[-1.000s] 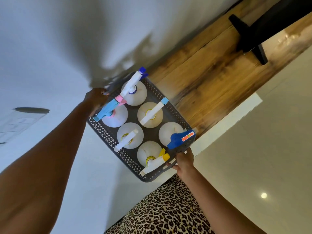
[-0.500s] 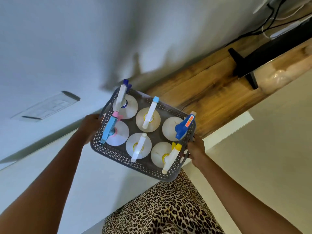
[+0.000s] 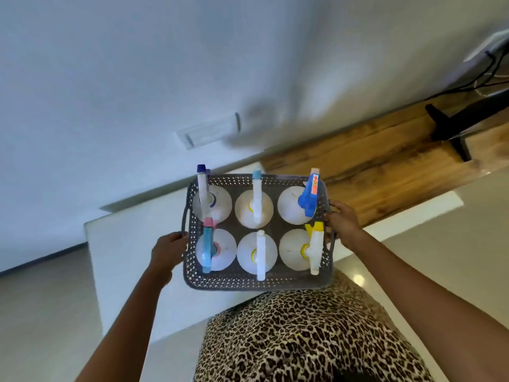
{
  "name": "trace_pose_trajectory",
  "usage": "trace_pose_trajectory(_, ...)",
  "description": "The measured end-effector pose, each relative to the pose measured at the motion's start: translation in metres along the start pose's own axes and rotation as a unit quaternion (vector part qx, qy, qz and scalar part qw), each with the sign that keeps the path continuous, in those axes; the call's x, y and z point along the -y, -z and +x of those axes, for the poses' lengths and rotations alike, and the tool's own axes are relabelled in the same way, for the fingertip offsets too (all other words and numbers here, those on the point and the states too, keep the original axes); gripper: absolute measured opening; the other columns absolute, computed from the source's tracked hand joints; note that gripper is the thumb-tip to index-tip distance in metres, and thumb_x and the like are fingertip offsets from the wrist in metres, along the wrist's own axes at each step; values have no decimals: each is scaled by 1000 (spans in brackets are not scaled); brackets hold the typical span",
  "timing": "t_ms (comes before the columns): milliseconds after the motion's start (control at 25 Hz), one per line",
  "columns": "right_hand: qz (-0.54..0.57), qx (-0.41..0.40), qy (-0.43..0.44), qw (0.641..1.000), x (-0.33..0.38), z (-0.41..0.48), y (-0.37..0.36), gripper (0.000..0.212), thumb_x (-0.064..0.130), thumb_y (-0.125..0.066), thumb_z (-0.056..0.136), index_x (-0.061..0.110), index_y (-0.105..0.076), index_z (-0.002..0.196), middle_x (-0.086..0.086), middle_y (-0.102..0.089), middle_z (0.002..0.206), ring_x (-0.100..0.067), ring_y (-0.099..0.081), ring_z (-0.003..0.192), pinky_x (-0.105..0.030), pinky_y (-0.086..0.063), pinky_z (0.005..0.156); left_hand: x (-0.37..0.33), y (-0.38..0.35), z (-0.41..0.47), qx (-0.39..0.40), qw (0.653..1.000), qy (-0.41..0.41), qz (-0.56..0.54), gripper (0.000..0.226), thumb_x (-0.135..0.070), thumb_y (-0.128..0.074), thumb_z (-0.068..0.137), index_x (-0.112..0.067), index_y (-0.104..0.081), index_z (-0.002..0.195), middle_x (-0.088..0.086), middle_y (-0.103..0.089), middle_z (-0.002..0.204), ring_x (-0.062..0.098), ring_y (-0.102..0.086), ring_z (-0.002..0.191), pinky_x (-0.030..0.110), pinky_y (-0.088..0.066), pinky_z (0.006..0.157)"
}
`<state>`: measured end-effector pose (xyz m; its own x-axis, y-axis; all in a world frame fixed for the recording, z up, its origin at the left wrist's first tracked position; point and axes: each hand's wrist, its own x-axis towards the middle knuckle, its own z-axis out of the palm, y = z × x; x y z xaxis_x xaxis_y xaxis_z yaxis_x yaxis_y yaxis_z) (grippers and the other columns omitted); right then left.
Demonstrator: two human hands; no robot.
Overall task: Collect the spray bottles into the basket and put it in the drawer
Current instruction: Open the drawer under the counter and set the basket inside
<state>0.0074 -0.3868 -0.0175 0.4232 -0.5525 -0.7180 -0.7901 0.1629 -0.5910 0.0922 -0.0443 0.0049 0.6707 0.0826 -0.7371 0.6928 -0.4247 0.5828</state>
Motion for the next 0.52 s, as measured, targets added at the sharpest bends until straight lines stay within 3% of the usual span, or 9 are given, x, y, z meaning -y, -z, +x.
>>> trace_pose_trajectory(160, -54, 23, 22, 998, -22, -31, -57, 40, 1, -50, 88, 18, -59, 123, -14, -63, 97, -22, -58, 63, -21, -45, 37, 75, 57, -21, -1, 998, 34, -61, 15, -9, -56, 84, -17, -65, 74, 5, -60, 71, 16, -54, 67, 27, -47, 62)
trace_pose_trajectory(280, -83, 48, 24, 995, -40, -47, -97, 41, 0, -51, 88, 19, -57, 124, -14, -64, 109, -27, -60, 82, -26, -47, 49, 121, 86, -29, -22, 993, 62, -93, 16, -8, -57, 84, -18, -63, 73, 6, -59, 72, 17, -54, 69, 27, -46, 62)
trace_pose_trajectory(440, -105, 68, 22, 992, -59, -58, -135, 37, 2, -55, 88, 21, -59, 120, -4, -66, 87, -21, -62, 74, -23, -46, 42, 171, 104, -29, -29, 989, 89, -118, 7, -10, -56, 85, -13, -63, 83, 4, -60, 75, 15, -55, 71, 27, -47, 64)
trace_pose_trajectory(520, -113, 76, 21, 991, -68, -55, -150, 37, 3, -55, 88, 21, -59, 120, -7, -66, 92, -23, -62, 78, -24, -47, 46, 189, 108, -21, -27, 987, 94, -126, 10, -10, -55, 86, -10, -62, 93, 5, -61, 78, 17, -56, 74, 29, -48, 70)
